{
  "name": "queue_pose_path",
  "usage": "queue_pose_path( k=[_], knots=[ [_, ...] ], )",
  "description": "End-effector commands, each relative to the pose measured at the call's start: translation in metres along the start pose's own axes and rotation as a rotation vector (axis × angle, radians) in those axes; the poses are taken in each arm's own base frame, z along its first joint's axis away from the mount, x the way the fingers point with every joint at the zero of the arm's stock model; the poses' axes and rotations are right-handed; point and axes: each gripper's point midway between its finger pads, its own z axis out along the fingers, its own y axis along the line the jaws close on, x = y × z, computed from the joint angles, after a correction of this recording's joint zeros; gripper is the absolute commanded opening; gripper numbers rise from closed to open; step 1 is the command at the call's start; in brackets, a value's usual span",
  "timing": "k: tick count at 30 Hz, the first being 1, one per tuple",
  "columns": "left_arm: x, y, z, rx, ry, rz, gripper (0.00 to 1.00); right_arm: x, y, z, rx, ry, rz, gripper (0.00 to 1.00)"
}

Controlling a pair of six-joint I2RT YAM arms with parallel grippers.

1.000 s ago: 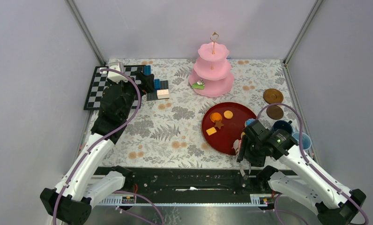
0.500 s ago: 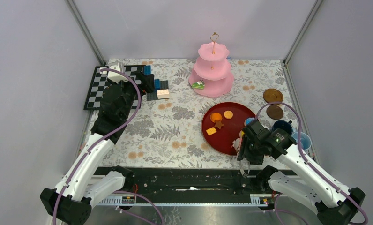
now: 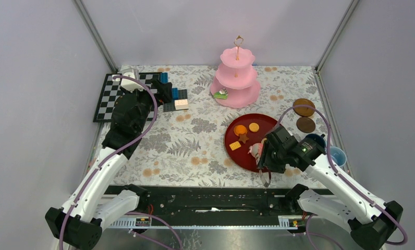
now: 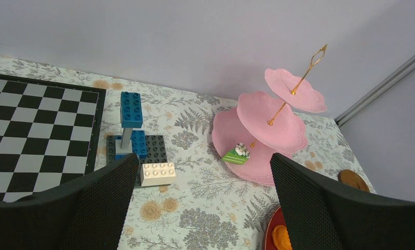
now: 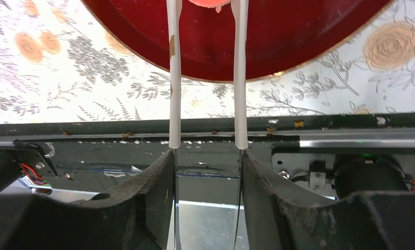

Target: Serve the afternoon tea

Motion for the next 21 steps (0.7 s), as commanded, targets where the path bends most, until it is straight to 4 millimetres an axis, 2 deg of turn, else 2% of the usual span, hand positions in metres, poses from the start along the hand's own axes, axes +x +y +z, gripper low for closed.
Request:
queue_pose_path(
  k=[1,4,9,18,21],
  knots=[
    [-0.023,-0.011,-0.002,0.036,-0.05,-0.019,0.99,-0.032,0.031,-0.009,-0.104,-0.113,-0.017,0.34],
    [-0.023,-0.011,-0.002,0.037,-0.049,-0.019,0.99,-0.04,0.044,0.0,-0.136,-0.131,-0.022,0.34],
    [-0.021,-0.01,-0.001,0.03,-0.046,-0.016,0.99,-0.033,0.04,0.021,-0.125,-0.106,-0.013,0.37],
    [-0.022,-0.012,-0.002,0.038,-0.047,-0.019,0.99,-0.022,0.029,0.02,-0.092,-0.06,-0.052,0.55],
    [-0.021,-0.011,-0.001,0.037,-0.044,-0.018,0.99,-0.026,0.027,0.012,-0.076,-0.077,-0.067,0.56]
  ],
)
